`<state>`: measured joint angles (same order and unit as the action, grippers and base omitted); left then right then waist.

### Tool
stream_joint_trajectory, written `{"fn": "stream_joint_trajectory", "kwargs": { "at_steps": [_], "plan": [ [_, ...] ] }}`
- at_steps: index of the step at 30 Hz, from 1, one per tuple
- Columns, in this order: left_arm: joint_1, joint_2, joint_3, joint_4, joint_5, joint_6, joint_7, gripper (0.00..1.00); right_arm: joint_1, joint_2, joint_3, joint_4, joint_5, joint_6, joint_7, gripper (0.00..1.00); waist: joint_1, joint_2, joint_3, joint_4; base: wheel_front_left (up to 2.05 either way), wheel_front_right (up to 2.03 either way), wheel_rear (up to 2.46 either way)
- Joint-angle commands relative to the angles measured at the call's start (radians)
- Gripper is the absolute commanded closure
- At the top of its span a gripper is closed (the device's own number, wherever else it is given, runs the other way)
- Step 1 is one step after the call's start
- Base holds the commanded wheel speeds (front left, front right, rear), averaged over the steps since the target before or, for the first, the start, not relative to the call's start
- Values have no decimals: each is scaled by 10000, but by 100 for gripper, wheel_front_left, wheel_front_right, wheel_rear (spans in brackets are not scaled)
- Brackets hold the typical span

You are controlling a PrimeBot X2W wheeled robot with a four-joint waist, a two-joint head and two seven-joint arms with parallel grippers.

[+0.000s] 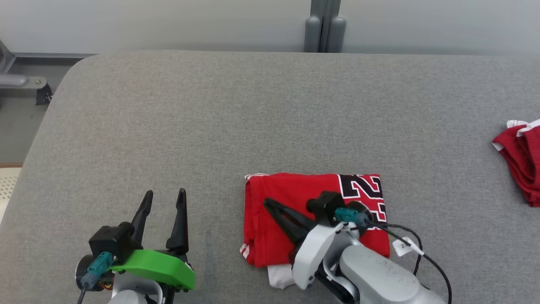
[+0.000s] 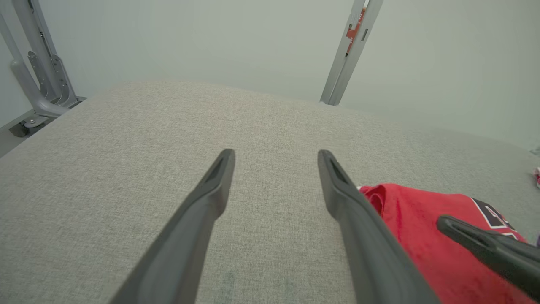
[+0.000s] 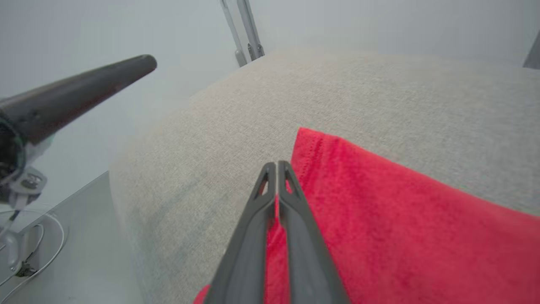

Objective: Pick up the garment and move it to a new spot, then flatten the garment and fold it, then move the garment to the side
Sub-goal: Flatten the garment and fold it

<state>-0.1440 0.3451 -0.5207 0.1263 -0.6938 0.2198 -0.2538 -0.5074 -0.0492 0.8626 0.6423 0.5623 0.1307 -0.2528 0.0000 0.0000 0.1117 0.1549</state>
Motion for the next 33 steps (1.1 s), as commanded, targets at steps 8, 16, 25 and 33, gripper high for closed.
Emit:
{"fn": "stream_joint_trajectory", "kwargs": {
  "at_steps": [8,16,25,33],
  "plan": [
    [317,-221,214,62,278,3,-112,0,1192,-29,-3959,-1275,-2021,-4,-121,0,0,0,-514,-786,0,0,0],
    [907,-570,854,88,785,-110,-110,0,3297,-18,-6805,-3037,-3182,-4,-122,0,0,0,-942,-1181,0,0,0],
    [1779,-894,1756,157,1428,-413,-113,0,4514,-24,-7390,-3981,-3431,-4,-113,0,0,0,-1221,-1371,0,0,0],
    [2122,-1020,2168,31,1791,-573,-114,0,4876,-24,-7589,-4291,-3304,-4,20,0,0,0,-1303,-1335,0,0,0]
  ]
}}
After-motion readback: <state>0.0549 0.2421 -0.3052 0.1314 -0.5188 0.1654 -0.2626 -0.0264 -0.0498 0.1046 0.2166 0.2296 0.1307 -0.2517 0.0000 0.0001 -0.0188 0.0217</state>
